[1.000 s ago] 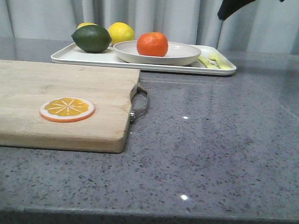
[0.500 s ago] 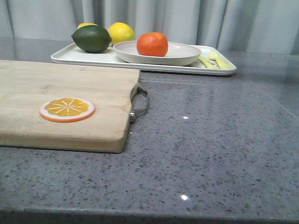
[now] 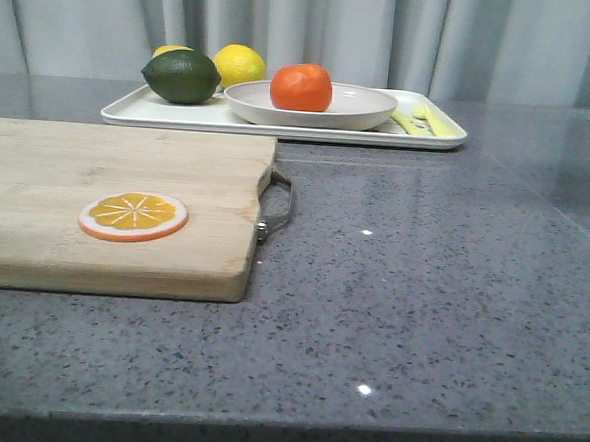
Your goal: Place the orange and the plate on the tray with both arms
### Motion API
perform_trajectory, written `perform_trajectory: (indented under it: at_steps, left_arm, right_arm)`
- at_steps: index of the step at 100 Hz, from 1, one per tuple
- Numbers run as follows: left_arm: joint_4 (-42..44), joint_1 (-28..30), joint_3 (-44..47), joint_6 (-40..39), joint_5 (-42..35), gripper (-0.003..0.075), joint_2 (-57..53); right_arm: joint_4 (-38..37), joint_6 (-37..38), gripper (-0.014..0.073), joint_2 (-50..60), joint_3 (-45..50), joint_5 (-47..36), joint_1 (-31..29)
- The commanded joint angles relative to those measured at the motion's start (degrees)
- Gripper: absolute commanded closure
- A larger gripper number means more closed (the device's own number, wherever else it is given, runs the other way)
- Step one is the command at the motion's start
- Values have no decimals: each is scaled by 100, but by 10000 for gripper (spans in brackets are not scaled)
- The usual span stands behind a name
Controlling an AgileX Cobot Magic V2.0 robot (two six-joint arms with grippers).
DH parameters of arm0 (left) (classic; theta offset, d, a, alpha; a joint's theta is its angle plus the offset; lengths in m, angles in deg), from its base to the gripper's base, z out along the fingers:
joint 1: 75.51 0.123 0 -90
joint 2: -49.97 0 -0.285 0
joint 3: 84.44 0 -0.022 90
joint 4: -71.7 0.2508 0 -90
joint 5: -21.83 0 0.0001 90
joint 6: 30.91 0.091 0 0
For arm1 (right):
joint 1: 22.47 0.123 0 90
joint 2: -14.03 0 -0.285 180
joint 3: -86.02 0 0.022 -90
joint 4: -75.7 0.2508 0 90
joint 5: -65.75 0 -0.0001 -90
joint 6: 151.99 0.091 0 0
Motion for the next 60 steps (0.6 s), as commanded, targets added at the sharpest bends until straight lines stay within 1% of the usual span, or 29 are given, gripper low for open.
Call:
perform_trajectory:
  at_steps: [1,28,60]
  left_arm:
    - [-74,32,-153,0,-399,739,-16]
    - [-74,32,-135,0,-429,739,-208]
    - [-74,32,116,0,-392,739,-829]
  right_arm:
    - [55,-101,662,686,439,-687,-25]
    - [55,-375,662,1962,2047,-1302,-25]
    - [55,-422,662,3452,3516,-1945,-25]
